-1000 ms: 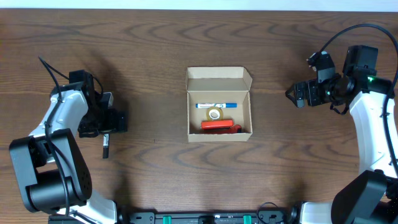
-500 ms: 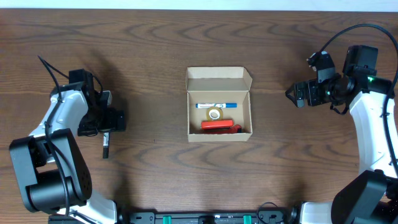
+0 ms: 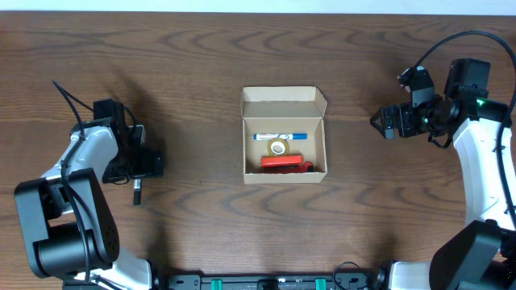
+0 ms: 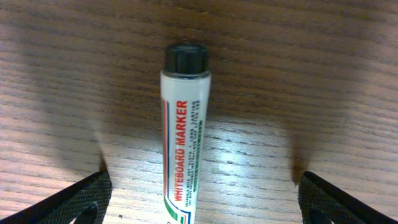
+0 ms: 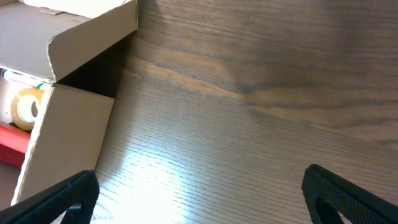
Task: Pack container
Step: 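Lower the left gripper and grasp the black-capped marker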
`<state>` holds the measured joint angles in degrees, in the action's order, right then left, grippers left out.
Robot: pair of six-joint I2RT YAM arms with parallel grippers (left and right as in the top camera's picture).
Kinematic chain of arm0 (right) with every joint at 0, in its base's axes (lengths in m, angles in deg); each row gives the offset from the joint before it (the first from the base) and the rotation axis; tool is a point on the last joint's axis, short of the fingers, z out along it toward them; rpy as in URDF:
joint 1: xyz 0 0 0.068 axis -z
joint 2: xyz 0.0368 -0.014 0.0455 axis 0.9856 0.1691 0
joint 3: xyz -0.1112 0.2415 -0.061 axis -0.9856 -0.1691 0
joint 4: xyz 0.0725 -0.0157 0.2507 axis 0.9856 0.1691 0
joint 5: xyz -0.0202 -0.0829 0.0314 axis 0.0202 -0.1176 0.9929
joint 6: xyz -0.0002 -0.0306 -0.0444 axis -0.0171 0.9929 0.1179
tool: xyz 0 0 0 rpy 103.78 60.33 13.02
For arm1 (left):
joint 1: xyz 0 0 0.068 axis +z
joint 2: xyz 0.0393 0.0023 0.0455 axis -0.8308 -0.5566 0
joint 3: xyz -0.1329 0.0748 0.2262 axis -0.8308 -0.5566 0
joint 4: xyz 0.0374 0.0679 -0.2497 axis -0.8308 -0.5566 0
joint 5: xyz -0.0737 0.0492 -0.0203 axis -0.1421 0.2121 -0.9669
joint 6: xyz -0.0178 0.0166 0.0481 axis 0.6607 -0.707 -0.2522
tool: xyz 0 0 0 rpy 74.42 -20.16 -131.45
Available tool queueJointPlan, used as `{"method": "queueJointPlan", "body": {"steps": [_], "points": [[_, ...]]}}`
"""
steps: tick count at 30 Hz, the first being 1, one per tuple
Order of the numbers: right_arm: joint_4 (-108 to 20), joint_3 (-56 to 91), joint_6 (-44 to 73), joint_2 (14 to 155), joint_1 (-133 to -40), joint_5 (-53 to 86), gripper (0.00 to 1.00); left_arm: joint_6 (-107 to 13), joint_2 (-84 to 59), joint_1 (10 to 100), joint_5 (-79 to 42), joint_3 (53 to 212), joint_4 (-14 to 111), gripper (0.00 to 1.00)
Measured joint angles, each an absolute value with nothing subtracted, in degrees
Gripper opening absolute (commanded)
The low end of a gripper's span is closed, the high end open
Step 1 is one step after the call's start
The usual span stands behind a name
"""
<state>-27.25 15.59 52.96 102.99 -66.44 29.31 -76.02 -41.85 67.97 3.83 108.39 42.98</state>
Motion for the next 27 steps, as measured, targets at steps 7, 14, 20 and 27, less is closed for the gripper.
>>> {"method": "queueJointPlan", "body": {"steps": [7, 14, 20, 27], "points": [[-27.3, 15.6, 53.0, 103.0, -66.4, 29.3, 0.99, -75.6, -41.7, 68.0, 5.0, 108.0, 43.2, 0.94], [-27.3, 15.6, 53.0, 103.0, -66.4, 29.3, 0.99, -75.0, -41.7, 68.0, 5.1, 108.0, 43.1, 0.53], [-27.2, 15.6, 52.8, 103.0, -66.4, 29.3, 0.99, -74.3, -41.7, 68.0, 5.4, 108.0, 43.0, 0.28], [-27.3, 15.6, 52.8, 103.0, -66.4, 29.3, 0.99, -70.6, -41.7, 68.0, 5.5, 108.0, 42.9, 0.10]]}}
